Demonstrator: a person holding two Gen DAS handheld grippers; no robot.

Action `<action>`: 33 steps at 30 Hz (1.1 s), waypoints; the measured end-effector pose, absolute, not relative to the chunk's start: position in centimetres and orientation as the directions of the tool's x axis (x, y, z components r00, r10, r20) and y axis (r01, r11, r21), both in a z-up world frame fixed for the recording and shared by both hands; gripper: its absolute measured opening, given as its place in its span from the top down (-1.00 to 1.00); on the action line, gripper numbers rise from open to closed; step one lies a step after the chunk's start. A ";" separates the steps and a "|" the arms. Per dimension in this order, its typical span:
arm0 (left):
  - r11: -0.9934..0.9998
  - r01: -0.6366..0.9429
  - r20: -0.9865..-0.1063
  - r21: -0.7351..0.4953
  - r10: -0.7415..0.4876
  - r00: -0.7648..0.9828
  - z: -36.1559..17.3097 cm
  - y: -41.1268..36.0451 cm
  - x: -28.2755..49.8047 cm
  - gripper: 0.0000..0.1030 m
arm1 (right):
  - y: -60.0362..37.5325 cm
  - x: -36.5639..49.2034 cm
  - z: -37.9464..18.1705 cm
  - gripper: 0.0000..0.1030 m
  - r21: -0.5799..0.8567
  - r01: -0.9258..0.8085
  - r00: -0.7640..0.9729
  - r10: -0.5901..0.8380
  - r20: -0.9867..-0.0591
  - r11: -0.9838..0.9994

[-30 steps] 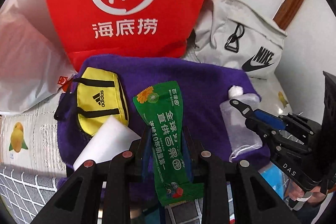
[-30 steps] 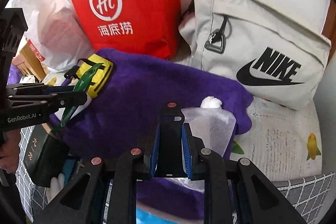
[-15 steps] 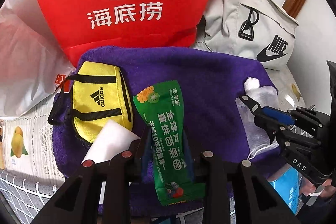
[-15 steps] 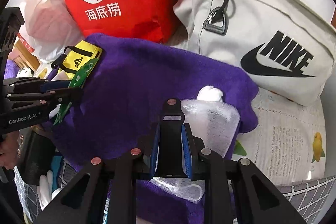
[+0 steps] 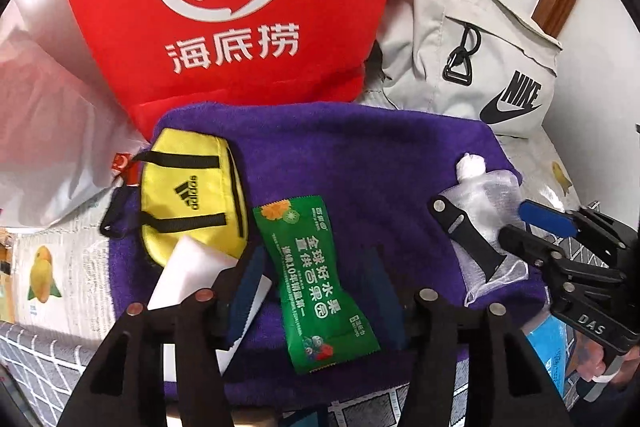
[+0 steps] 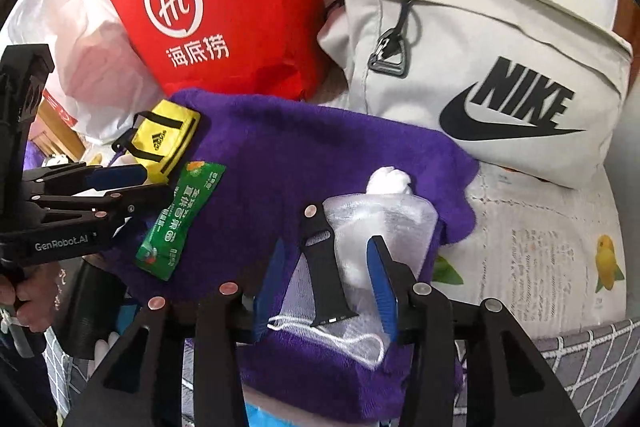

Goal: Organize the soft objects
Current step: 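Open both tools to drop the green packet and black strap onto the towel, then grasp the white glove with the left tool while the right tool reaches for the green tissue pack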

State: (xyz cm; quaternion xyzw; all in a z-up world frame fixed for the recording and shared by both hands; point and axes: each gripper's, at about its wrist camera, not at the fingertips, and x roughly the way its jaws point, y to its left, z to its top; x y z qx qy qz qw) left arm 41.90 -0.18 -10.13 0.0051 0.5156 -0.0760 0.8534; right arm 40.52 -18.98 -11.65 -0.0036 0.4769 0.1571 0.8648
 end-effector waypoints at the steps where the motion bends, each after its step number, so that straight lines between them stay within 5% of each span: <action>1: 0.989 0.133 -0.878 -0.070 -0.125 0.462 -9.8 -0.1 41.7 -0.06 | -19.1 40.2 -11.4 0.16 0.144 -0.271 0.501 0.267 -0.823 0.952; 20: 0.983 0.147 -0.844 -0.109 -0.170 0.509 -4.5 1.8 32.8 -0.10 | -18.2 30.9 -7.2 0.15 0.166 -0.302 0.543 0.312 -0.780 0.939; 33: 0.985 0.085 -0.868 -0.149 -0.171 0.466 -7.3 4.7 22.6 -0.15 | -16.4 23.4 -6.0 0.15 0.160 -0.367 0.543 0.351 -0.763 0.916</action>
